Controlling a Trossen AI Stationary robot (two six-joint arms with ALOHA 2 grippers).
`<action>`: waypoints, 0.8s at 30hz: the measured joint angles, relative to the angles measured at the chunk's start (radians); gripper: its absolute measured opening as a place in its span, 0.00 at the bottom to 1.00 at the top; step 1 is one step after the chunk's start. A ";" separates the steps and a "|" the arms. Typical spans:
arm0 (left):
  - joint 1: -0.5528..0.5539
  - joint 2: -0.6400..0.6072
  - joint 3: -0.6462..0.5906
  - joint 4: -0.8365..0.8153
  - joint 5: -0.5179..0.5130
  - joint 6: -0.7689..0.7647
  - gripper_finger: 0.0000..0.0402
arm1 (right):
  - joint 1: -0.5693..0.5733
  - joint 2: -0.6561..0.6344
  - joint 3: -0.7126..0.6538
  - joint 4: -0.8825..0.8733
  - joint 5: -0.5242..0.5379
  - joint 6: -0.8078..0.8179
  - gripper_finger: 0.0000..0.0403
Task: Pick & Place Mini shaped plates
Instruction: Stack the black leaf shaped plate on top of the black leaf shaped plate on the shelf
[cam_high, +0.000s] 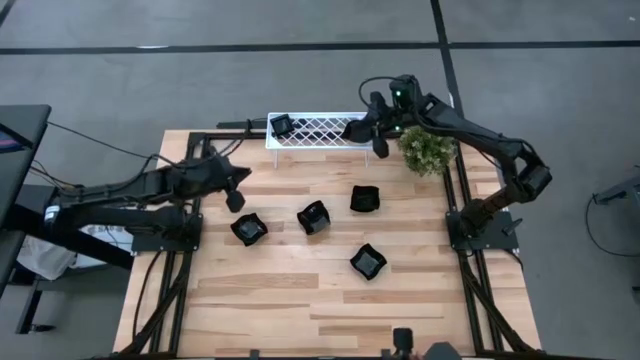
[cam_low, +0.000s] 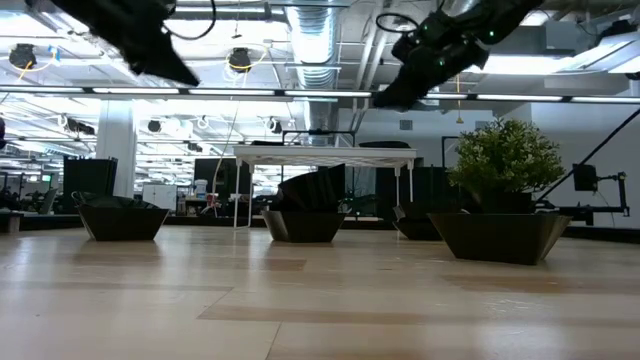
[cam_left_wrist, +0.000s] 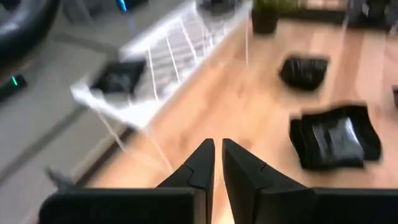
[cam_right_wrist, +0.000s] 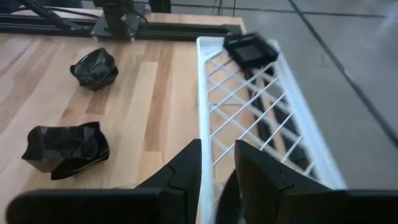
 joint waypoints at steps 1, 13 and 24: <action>-0.007 0.000 0.007 -0.049 0.001 -0.044 0.08 | 0.000 0.000 -0.020 0.023 -0.001 0.009 0.23; -0.016 0.006 0.020 -0.399 0.174 -0.477 0.08 | 0.089 0.000 -0.159 0.144 0.027 0.017 0.22; -0.016 0.156 0.020 -0.547 0.192 -0.533 0.08 | 0.178 -0.002 -0.198 0.178 0.108 -0.064 0.22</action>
